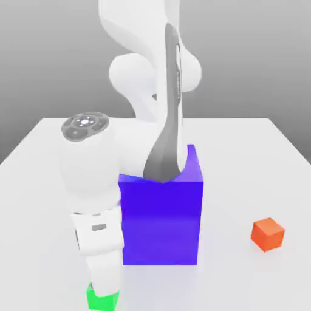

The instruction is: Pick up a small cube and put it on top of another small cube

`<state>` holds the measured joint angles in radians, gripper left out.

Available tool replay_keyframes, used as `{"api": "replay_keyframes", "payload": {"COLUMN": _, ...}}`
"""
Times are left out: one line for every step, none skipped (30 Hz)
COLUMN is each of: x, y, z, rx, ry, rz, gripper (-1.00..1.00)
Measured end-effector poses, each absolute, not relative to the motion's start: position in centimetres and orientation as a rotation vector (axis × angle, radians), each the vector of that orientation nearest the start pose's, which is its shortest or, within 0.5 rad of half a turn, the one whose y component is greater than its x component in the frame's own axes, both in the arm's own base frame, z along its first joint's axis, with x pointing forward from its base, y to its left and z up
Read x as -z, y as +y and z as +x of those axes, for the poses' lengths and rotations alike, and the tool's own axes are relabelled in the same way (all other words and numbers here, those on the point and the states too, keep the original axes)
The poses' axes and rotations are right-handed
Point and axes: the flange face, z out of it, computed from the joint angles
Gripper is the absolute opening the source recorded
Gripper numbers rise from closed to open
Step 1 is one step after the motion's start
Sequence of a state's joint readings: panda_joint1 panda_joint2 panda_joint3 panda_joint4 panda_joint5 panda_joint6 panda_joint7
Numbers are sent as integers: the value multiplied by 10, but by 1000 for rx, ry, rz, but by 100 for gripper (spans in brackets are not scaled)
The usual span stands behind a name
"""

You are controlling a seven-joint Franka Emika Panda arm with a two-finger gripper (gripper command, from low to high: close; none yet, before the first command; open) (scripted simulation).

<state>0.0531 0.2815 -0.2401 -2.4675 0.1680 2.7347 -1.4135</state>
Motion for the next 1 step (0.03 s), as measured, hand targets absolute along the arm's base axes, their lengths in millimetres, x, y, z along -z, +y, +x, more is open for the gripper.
{"api": "replay_keyframes", "payload": {"x": -186, "y": -100, "z": 467, "rx": -2, "ry": -1616, "rz": -2693, "gripper": 100}}
